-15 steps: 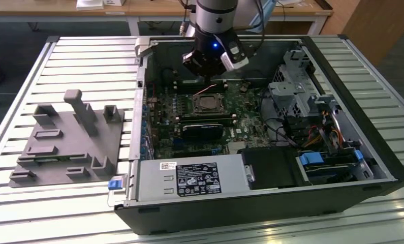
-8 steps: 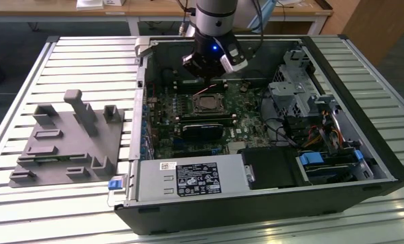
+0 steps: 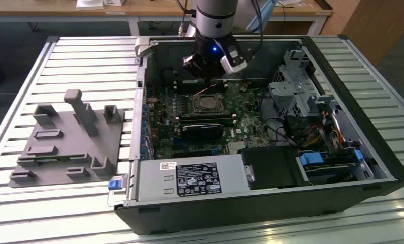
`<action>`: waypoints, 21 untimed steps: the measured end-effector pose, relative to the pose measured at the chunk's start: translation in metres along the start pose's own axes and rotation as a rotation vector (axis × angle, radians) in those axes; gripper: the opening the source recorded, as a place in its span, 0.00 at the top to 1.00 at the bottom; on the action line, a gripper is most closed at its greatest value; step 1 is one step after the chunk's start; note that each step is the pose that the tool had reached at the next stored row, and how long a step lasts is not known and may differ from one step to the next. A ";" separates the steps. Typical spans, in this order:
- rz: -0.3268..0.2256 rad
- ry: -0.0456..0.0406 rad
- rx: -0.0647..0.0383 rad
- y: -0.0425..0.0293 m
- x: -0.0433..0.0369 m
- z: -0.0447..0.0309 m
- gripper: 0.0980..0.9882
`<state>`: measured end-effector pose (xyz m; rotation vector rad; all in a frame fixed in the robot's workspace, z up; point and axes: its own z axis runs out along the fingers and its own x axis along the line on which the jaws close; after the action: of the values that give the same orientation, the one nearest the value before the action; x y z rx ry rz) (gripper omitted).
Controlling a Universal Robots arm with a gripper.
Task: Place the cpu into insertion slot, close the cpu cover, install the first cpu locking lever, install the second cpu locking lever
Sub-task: 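Install the first cpu locking lever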
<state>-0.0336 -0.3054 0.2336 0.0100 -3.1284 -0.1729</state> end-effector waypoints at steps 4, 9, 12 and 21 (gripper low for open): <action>0.000 0.0000 0.000 0.0026 -0.0003 0.0045 0.99; 0.000 0.0000 0.000 0.0077 -0.0004 0.0074 0.99; 0.000 -0.0001 0.000 0.0101 -0.0005 0.0091 0.99; 0.000 0.0000 0.000 0.0112 -0.0085 0.0231 0.99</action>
<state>-0.0253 -0.2917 0.2118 0.0100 -3.1284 -0.1730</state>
